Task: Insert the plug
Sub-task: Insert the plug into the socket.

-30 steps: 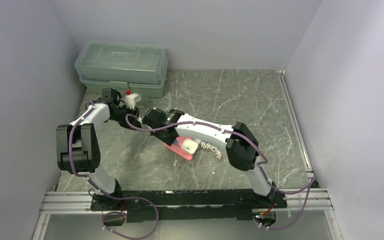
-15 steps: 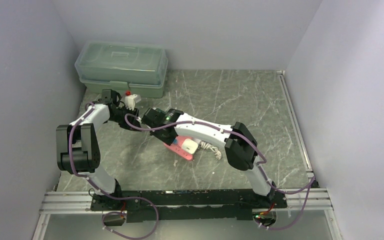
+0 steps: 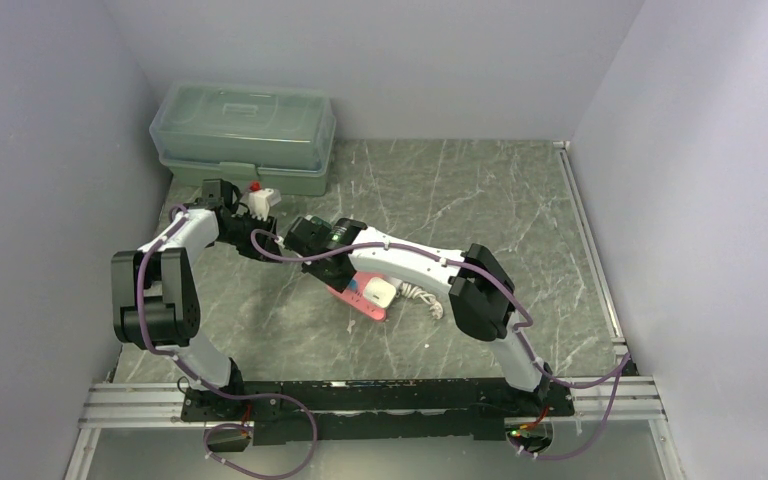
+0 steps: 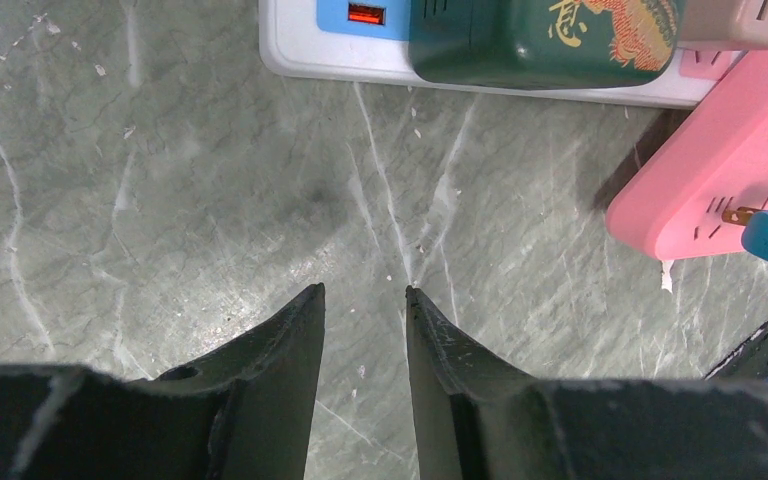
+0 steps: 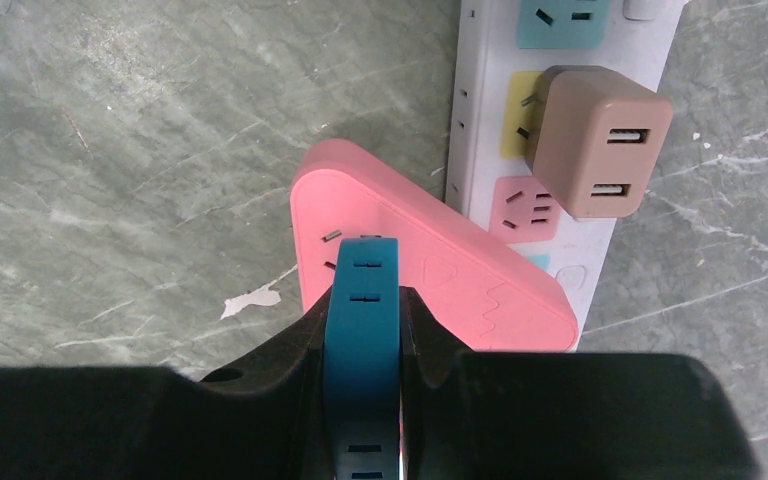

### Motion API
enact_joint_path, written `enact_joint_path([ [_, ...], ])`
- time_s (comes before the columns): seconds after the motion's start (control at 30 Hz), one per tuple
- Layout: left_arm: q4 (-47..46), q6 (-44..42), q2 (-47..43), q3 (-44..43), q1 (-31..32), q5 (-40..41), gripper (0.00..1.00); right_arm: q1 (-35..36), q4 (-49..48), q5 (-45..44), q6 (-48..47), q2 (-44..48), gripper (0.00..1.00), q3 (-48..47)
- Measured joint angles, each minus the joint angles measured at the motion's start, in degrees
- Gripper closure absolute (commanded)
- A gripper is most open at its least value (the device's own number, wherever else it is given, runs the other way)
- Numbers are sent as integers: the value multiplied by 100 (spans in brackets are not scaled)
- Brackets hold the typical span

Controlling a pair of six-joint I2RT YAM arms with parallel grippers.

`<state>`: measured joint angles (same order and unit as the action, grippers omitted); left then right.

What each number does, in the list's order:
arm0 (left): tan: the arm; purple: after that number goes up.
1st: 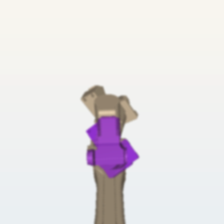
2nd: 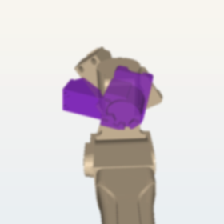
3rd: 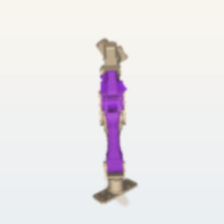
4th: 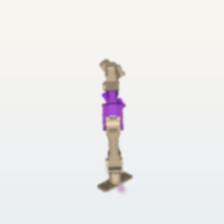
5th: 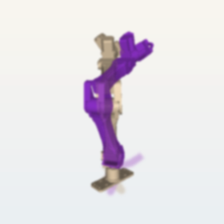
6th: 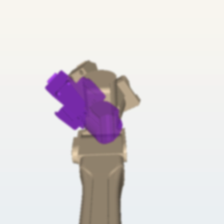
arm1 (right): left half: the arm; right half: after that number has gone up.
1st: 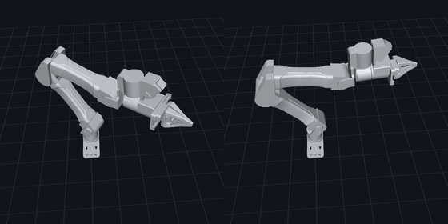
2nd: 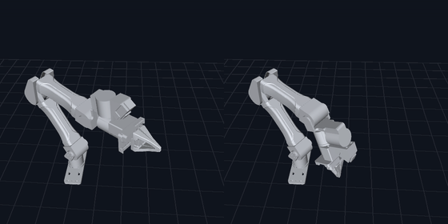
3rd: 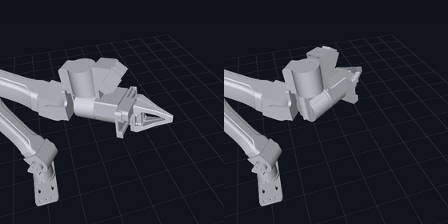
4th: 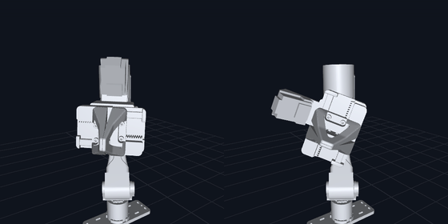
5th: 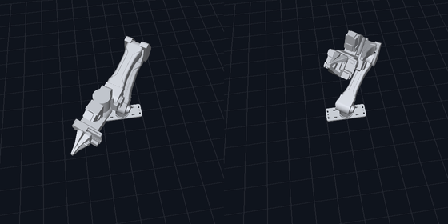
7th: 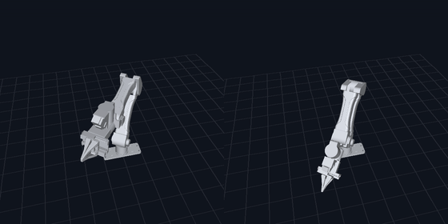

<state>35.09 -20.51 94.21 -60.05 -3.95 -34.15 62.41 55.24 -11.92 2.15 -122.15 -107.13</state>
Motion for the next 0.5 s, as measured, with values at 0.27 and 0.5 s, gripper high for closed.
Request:
enact_joint_path([
  [0.27, -15, -20, -26, 48, -24, -2, 60, 0, -7, -4, 0, 0, 100, 0],
  [0.5, -13, -39, -26, 70, -39, -2, 61, 0, -31, -4, 0, 0, 100, 0],
])
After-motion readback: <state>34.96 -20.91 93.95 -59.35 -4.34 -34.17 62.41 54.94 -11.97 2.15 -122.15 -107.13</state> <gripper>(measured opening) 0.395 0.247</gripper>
